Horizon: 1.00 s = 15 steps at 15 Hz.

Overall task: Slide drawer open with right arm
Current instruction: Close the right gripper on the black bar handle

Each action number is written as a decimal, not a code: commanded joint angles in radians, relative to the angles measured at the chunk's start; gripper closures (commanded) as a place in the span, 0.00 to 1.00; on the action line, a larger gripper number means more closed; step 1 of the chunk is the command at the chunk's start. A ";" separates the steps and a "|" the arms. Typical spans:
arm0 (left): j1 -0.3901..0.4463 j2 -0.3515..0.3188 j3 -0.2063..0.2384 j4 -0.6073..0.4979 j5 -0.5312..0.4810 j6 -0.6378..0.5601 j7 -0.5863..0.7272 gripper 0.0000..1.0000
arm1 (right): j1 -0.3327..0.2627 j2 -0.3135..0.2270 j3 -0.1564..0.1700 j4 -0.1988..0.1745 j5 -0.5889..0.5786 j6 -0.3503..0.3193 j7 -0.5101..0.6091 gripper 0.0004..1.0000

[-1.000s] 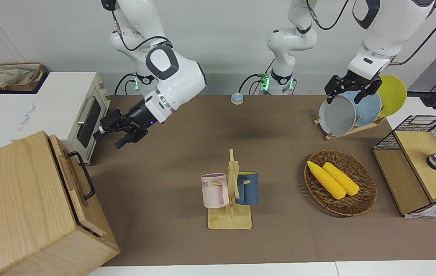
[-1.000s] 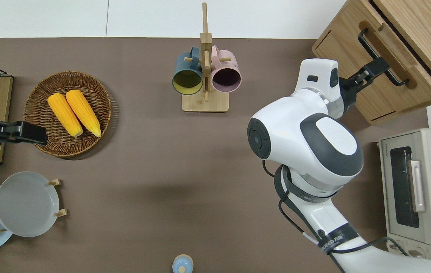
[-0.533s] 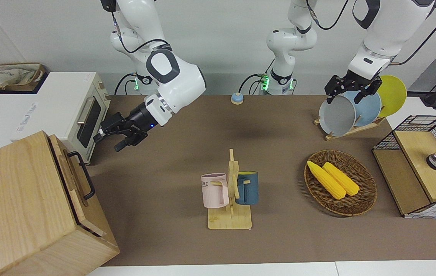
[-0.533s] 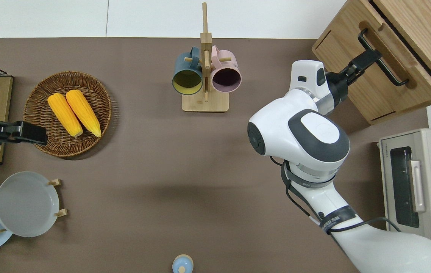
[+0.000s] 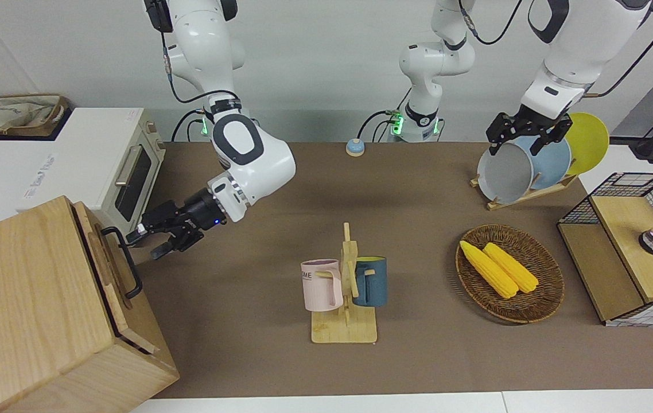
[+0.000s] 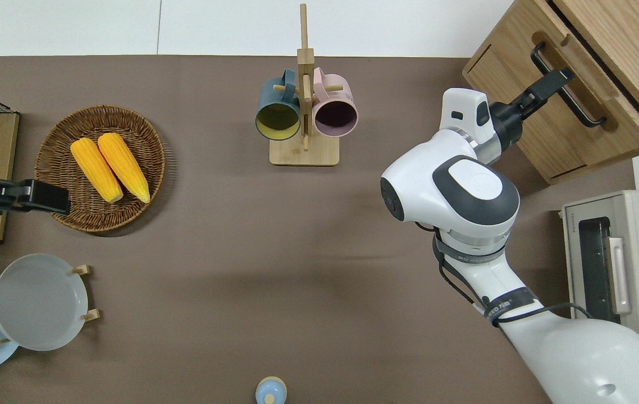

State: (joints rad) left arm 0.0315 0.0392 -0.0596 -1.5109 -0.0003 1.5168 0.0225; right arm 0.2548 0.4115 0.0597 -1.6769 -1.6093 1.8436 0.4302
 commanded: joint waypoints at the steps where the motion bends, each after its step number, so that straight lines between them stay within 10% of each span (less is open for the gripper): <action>1: 0.004 0.011 -0.006 0.026 0.017 -0.020 0.010 0.01 | -0.015 0.015 -0.009 -0.001 -0.057 0.017 0.070 0.02; 5: 0.004 0.011 -0.006 0.024 0.017 -0.020 0.010 0.01 | -0.025 0.023 -0.024 0.000 -0.077 0.020 0.081 0.11; 11: 0.004 0.011 -0.006 0.026 0.017 -0.020 0.010 0.01 | -0.040 0.026 -0.024 0.000 -0.087 0.045 0.078 0.82; 15: 0.004 0.011 -0.006 0.024 0.017 -0.020 0.010 0.01 | -0.031 0.026 -0.024 -0.001 -0.084 0.032 0.076 0.97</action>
State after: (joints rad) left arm 0.0315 0.0392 -0.0596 -1.5109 -0.0003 1.5168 0.0225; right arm 0.2301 0.4299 0.0277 -1.6755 -1.6658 1.8641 0.4915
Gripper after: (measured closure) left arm 0.004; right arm 0.722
